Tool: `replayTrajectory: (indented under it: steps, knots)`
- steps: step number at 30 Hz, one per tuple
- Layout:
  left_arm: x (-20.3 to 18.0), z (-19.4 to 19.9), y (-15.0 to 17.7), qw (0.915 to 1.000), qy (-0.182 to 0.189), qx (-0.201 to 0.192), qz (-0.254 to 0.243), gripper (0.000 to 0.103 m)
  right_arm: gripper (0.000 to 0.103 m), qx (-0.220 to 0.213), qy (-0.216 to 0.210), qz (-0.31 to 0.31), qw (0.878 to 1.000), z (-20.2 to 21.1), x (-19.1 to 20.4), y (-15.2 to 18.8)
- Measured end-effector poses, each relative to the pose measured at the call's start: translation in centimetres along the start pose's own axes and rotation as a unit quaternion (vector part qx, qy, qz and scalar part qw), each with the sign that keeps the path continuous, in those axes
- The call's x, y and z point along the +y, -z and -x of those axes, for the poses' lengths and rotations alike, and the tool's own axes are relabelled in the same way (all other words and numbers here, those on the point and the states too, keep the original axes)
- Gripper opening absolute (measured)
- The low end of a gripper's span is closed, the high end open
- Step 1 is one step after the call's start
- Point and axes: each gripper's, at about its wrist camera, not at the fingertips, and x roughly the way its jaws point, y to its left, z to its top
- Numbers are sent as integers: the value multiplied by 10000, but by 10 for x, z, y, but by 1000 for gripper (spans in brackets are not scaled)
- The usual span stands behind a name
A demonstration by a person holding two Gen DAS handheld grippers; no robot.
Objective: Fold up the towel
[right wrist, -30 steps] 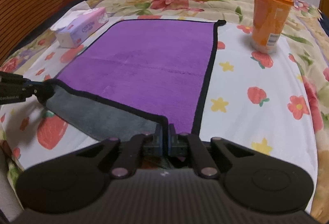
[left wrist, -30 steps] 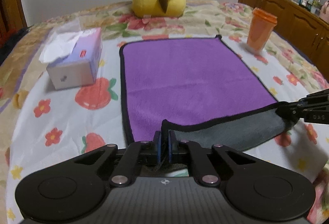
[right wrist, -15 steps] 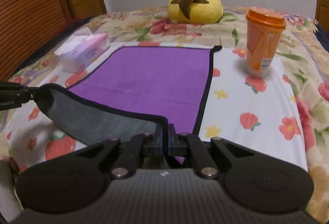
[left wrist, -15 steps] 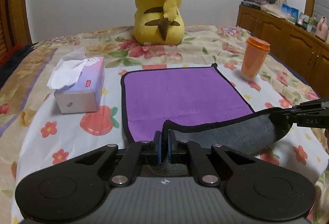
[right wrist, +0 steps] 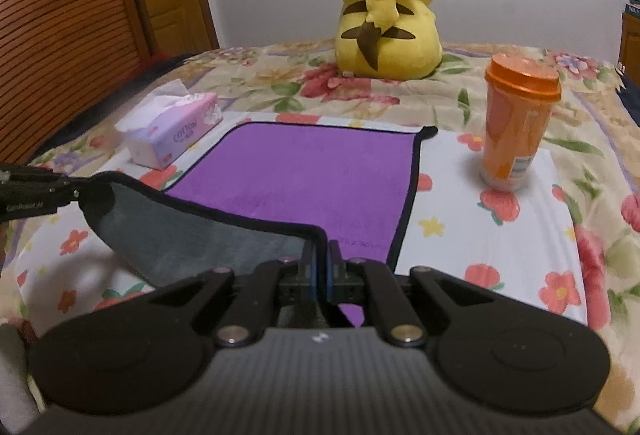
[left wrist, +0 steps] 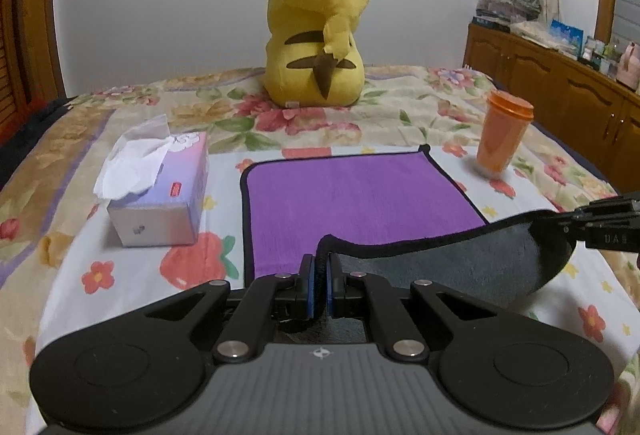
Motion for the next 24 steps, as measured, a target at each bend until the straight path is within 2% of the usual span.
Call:
replayTrajectory:
  steps: [24]
  knots:
    - [2, -32, -12, 9997, -72, -87, -235, 8, 5, 100, 110, 261, 9995, -35, -12, -3]
